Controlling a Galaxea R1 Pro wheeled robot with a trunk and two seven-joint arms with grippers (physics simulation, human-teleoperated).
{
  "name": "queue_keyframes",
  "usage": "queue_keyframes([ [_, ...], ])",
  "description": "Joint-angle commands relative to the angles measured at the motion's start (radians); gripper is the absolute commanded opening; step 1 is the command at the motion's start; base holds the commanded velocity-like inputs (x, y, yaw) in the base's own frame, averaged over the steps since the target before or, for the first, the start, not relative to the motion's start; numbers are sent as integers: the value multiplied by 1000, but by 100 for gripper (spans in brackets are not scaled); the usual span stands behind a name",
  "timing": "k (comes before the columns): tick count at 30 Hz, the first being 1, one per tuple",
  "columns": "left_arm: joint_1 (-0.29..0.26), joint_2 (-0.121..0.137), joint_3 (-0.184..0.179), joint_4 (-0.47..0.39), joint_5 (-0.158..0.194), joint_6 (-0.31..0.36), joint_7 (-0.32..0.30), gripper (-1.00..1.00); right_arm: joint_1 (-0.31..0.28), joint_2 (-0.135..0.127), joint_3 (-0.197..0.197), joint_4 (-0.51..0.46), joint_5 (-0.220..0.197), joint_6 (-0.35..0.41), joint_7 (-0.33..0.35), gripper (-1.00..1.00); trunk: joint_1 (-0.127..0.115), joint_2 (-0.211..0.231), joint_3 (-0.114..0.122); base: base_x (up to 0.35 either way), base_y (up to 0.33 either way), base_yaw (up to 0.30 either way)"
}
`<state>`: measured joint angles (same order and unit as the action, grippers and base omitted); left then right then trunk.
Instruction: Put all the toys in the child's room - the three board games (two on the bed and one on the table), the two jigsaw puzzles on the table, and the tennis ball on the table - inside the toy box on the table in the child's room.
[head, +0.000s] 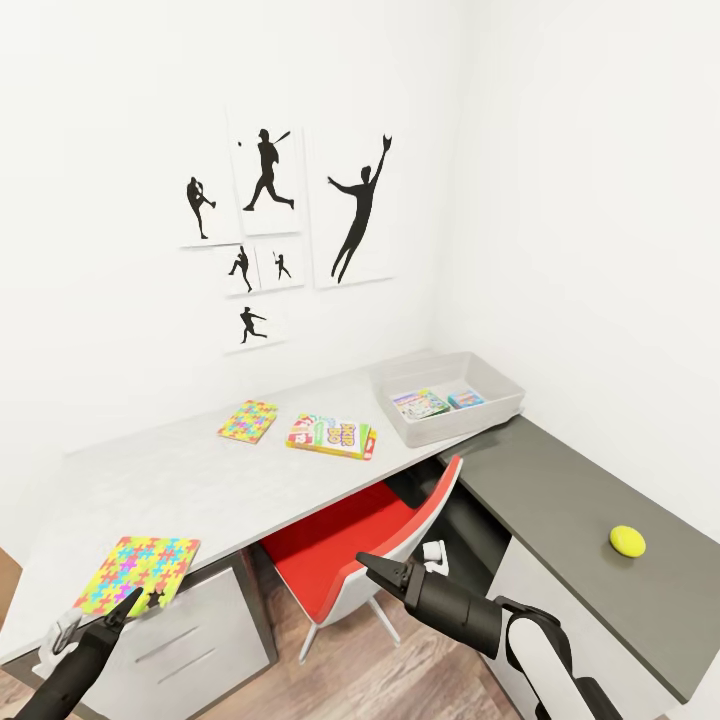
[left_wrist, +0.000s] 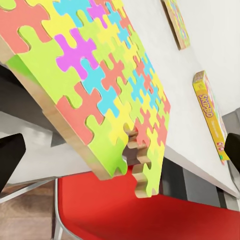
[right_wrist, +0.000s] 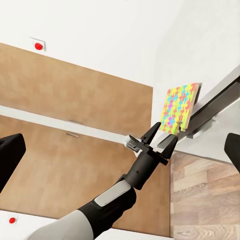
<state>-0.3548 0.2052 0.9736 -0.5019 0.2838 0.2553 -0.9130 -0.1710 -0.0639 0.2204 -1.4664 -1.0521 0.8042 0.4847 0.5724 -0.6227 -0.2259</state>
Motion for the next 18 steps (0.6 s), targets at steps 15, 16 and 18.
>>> queue_keyframes([
  [15,-1,0,4,0,3,10,-4,100,-1,-1,2,0,-2,0,2,100,0,-1,-2,89,0,0],
  [16,-1,0,4,0,3,11,-4,100,-1,-1,2,0,-2,0,2,100,0,-1,-2,18,0,0],
  [18,-1,0,4,0,3,11,-4,100,-1,-1,2,0,-1,0,2,100,0,-1,-2,10,0,0],
])
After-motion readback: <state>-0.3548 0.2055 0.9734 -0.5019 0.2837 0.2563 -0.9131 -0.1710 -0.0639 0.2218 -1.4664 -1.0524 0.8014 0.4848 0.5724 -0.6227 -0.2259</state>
